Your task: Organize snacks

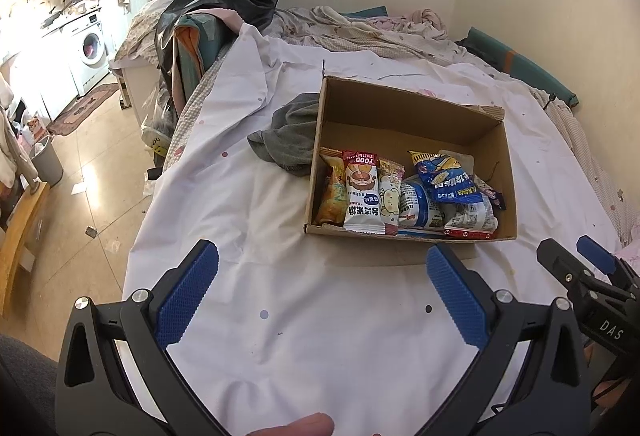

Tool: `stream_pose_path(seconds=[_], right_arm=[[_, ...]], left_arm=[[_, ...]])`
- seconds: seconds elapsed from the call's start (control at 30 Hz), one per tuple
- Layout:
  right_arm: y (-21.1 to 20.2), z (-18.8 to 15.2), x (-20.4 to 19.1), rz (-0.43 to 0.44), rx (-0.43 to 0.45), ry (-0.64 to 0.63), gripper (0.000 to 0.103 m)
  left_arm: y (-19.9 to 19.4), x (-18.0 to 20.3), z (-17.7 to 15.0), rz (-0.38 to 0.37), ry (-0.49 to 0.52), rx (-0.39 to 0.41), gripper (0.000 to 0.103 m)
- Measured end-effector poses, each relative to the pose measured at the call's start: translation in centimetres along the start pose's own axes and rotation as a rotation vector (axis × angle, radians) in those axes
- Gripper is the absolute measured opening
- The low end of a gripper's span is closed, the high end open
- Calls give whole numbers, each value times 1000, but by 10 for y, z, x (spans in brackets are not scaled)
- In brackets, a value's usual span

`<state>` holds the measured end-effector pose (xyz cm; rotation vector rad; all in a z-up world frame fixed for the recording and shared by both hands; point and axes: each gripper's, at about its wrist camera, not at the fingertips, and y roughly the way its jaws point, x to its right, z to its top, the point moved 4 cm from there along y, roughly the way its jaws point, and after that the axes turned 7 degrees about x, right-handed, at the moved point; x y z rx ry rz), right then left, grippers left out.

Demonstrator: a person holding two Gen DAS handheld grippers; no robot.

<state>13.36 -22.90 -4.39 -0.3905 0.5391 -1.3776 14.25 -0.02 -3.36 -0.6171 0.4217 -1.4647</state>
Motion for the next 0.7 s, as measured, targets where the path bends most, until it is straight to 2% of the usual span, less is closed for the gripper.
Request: stream_pose_path(seconds=[0.7], right_arm=[[-4, 3, -1, 2, 5, -4, 103]], left_arm=[[2, 2, -1, -2, -3, -7, 103]])
